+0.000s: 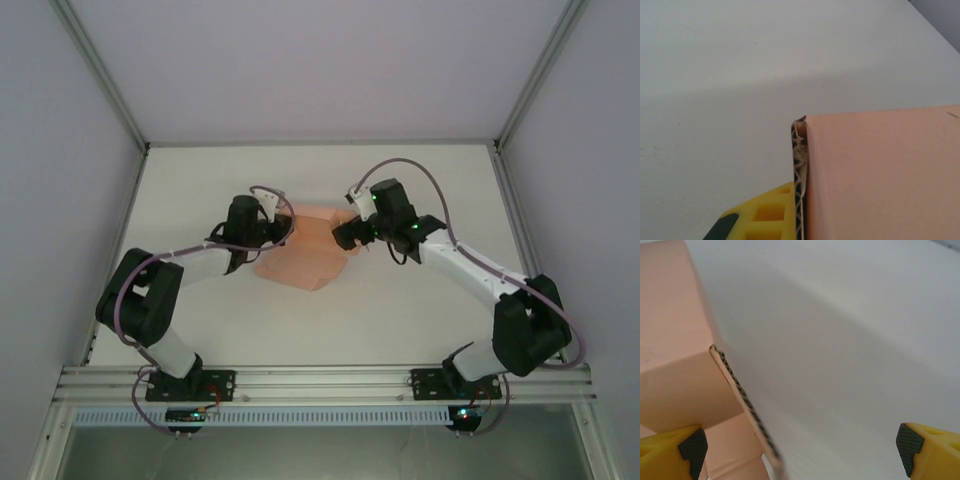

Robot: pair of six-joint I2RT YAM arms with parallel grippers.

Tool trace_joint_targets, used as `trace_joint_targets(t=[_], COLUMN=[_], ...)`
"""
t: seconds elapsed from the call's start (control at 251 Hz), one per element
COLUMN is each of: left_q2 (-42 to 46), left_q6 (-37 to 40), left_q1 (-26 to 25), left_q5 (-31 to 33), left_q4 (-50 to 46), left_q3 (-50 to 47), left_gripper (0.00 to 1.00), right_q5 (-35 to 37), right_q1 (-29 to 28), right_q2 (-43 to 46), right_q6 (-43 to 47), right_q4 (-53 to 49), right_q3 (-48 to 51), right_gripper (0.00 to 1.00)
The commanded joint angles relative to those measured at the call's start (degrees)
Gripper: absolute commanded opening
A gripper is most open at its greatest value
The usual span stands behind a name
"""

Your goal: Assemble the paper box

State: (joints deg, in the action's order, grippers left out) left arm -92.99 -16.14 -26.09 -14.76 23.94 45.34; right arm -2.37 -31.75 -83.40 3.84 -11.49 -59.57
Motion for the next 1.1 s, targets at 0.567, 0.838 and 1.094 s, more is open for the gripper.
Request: trace_joint_targets(t=[0.567,0.838,1.094], left_q2=[2.0,2.9,4.0], left_q6=[-0.5,-1.2,-0.4], left_q1=[-2.0,-0.4,0.1], left_q5=[8.9,3.5,-2.1], left_q4=[-5.8,-8.5,-11.8], left_q3=[4.5,5.1,6.3], left_gripper=[0.0,0.0,0.0], right_q5=[14.8,5.9,4.5], right_q1=[-1.4,5.1,5.8], right_q2=[11.4,12.4,8.0], right_q6=[-6.1,-7.6,-4.6], right_q4=[-4.0,-5.2,-6.8], right_q3=[8.7,12.5,9.8], right_gripper=[0.99,0.99,0.99])
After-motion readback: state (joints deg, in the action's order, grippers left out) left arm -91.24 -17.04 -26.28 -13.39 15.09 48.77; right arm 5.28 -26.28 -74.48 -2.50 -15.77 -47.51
